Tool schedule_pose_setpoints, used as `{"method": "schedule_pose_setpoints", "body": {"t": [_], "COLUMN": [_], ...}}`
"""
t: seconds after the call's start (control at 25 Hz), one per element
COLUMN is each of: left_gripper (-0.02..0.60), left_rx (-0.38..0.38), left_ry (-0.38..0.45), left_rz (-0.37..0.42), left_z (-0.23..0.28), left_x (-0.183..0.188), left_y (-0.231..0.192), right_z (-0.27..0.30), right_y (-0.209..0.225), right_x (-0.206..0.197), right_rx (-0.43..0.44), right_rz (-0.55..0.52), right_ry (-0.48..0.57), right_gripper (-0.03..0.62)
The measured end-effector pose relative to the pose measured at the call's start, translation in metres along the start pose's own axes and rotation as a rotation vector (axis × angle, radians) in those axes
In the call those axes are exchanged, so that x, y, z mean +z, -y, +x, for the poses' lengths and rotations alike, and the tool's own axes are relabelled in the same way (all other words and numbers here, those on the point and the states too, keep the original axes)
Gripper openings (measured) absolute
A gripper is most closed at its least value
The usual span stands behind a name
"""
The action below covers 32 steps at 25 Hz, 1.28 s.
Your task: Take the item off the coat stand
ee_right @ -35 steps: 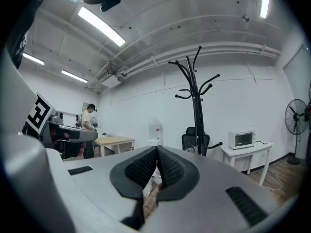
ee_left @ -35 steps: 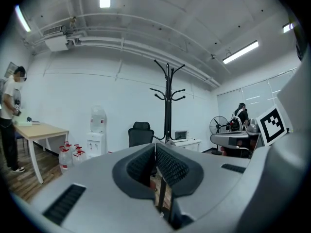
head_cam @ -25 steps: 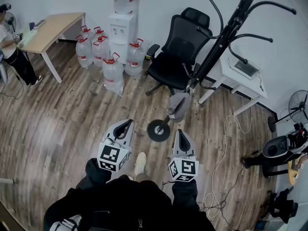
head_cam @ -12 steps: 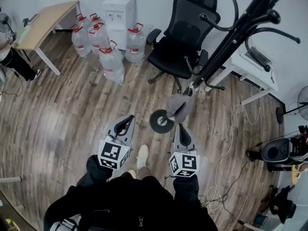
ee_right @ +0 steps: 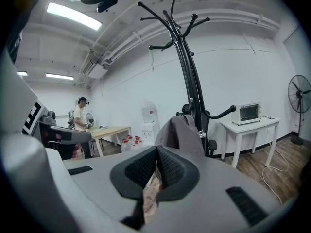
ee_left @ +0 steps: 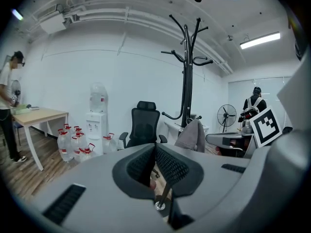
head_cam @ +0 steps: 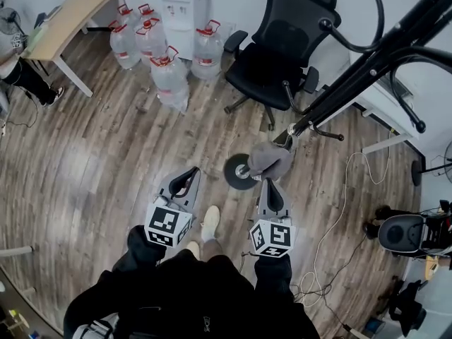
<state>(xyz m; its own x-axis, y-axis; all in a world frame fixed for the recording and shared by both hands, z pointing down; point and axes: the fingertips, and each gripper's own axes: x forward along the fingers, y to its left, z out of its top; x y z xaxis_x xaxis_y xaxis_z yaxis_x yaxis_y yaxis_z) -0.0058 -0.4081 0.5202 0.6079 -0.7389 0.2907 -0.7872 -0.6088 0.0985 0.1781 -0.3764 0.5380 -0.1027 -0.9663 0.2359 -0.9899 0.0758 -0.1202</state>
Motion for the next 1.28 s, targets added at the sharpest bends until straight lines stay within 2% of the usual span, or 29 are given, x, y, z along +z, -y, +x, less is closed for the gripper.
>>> {"method": "schedule_pose_setpoints", "body": {"t": [0.08,0.12,0.16,0.32,0.44,0.6,0.76,0.84,0.96,1.12,1.28], "left_gripper": [0.028,0.029,0.028,0.028,0.028,0.029,0.028,0.028,0.029,0.028,0.028], "left_rx": [0.004,0.005,0.006,0.015,0.024,0.029,0.033,0.036,0.038,0.041,0.046], "left_ry": [-0.003,-0.004,-0.006,-0.015,-0.018,-0.022,-0.026,-0.028,-0.030,-0.031,-0.029], "left_rz": [-0.003,-0.004,-0.005,-0.013,-0.017,-0.022,-0.028,-0.030,-0.031,-0.032,-0.033], "left_z": [0.005,0.007,0.009,0.010,0.009,0.012,0.011,0.011,0.012,0.012,0.010], "left_x": [0.000,0.000,-0.001,-0.005,-0.008,-0.012,-0.017,-0.019,-0.018,-0.019,-0.019], "left_y": [-0.002,-0.003,-0.004,-0.009,-0.015,-0.022,-0.027,-0.030,-0.031,-0.031,-0.031], "right_z": [0.007,0.011,0.015,0.026,0.034,0.048,0.056,0.059,0.062,0.065,0.064], "right_y": [0.001,0.000,-0.002,-0.007,-0.012,-0.015,-0.015,-0.014,-0.006,0.000,0.002], "right_x": [-0.002,-0.004,-0.007,-0.014,-0.021,-0.033,-0.044,-0.046,-0.044,-0.046,-0.047], "right_rx": [0.011,0.025,0.042,0.063,0.071,0.073,0.042,0.012,-0.040,-0.062,-0.070], "right_rz": [0.001,0.006,0.012,0.007,-0.002,-0.028,-0.052,-0.065,-0.073,-0.070,-0.074], "right_ry": [-0.010,-0.018,-0.028,-0.046,-0.069,-0.107,-0.146,-0.159,-0.172,-0.187,-0.195], "right_gripper": [0.017,0.046,0.160,0.216,0.288,0.331,0.327,0.295,0.207,0.140,0.117]}}
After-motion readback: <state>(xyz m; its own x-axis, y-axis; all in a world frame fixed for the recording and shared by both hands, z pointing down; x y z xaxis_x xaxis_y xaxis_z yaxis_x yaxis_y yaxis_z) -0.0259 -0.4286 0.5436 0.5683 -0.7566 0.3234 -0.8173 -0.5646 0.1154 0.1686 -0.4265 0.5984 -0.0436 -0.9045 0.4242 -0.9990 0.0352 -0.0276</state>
